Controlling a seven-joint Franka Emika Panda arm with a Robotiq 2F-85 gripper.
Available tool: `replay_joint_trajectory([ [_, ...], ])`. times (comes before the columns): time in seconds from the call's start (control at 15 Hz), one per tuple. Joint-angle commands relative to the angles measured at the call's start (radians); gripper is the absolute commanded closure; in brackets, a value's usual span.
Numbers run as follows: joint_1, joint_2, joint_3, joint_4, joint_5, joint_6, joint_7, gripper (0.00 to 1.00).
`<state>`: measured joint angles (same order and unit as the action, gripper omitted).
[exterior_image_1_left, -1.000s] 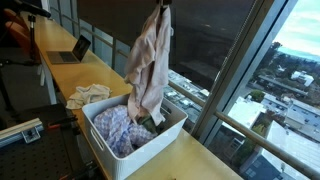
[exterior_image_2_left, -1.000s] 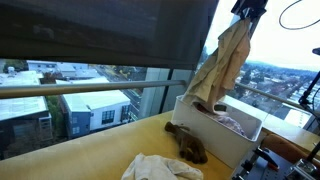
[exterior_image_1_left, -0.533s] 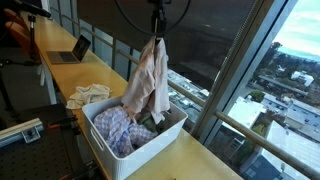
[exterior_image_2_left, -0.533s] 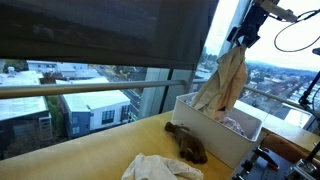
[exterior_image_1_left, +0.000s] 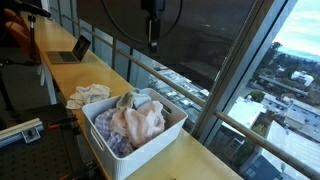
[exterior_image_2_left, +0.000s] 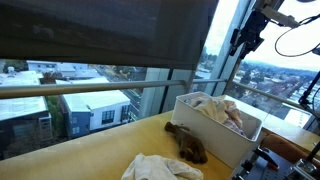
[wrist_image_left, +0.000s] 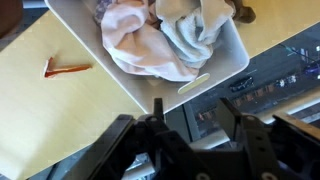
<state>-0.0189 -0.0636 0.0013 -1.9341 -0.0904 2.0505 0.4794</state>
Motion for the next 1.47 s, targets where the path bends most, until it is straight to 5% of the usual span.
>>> replay_joint_trajectory([
  [0.0, 0.042, -0.042, 0.052, -0.041, -0.008, 0.034, 0.024, 0.1],
  [0.13, 0.082, -0.017, 0.099, -0.062, 0.003, 0.064, 0.045, 0.0],
  [0.67, 0.279, 0.255, 0.245, -0.097, 0.019, 0.214, 0.163, 0.0],
  [1.0, 0.383, 0.432, 0.239, -0.086, 0.026, 0.291, 0.171, 0.0],
  [1.4, 0.412, 0.538, 0.208, -0.075, 0.033, 0.311, 0.149, 0.0],
])
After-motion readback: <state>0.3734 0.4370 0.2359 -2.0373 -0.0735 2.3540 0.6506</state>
